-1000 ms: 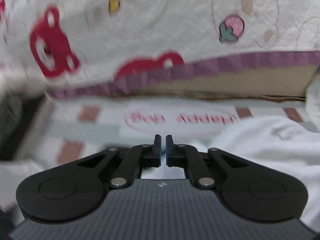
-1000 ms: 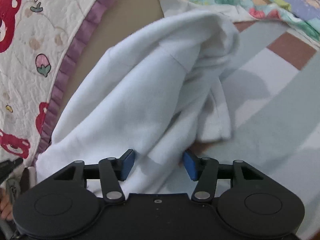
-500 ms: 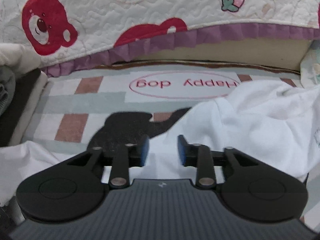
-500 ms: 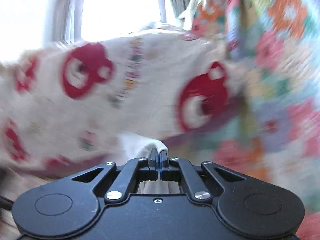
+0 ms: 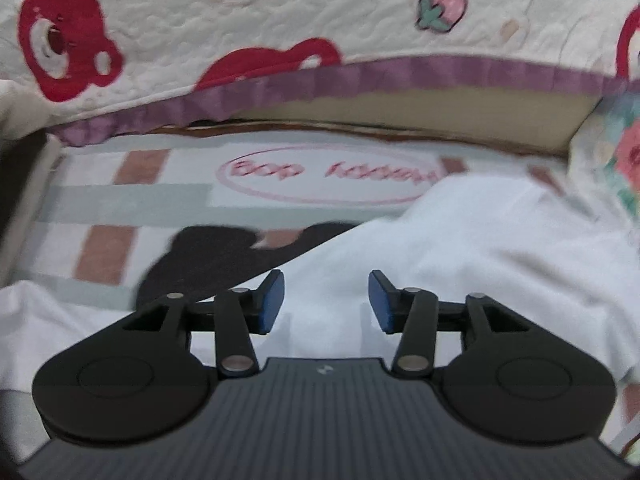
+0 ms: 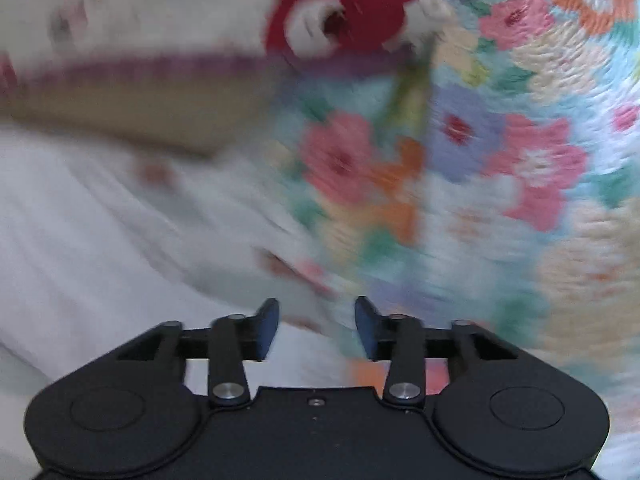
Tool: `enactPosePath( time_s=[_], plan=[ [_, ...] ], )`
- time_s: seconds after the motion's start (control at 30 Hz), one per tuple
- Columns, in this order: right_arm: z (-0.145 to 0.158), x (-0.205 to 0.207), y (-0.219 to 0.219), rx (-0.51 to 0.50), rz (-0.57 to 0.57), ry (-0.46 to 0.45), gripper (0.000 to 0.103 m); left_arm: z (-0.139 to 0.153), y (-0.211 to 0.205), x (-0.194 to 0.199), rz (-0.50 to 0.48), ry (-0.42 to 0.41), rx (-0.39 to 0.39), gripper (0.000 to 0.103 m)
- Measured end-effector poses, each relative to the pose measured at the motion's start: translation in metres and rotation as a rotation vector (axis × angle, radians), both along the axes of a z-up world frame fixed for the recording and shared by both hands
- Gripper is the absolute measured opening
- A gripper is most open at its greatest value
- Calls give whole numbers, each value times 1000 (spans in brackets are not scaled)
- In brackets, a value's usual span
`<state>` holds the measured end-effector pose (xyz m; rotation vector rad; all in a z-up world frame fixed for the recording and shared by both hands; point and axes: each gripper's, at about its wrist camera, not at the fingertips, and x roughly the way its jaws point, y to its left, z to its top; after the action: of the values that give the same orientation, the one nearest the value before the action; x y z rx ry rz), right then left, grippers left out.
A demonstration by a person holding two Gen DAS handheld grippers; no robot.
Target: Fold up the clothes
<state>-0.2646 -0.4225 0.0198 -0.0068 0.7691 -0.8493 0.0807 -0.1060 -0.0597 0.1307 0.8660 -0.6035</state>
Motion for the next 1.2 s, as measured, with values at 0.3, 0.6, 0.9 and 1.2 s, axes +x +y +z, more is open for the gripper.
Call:
enactPosePath(
  time_s=[0.3,0.6,0.9,1.2],
  plan=[
    [-35,86,21,897,431,-520,45,-24,-73,18,60,160,40,68],
    [-90,121,32,1014,245,-371,50,-45,-59,-5,-90,67,133,9],
    [-92,97,32,796,128,-423,56,-34,-2,-51,-235,167,72,3],
    [-114,133,50,605,225,-139,61,-29,21,-47,-159,211,-4,4]
  ],
)
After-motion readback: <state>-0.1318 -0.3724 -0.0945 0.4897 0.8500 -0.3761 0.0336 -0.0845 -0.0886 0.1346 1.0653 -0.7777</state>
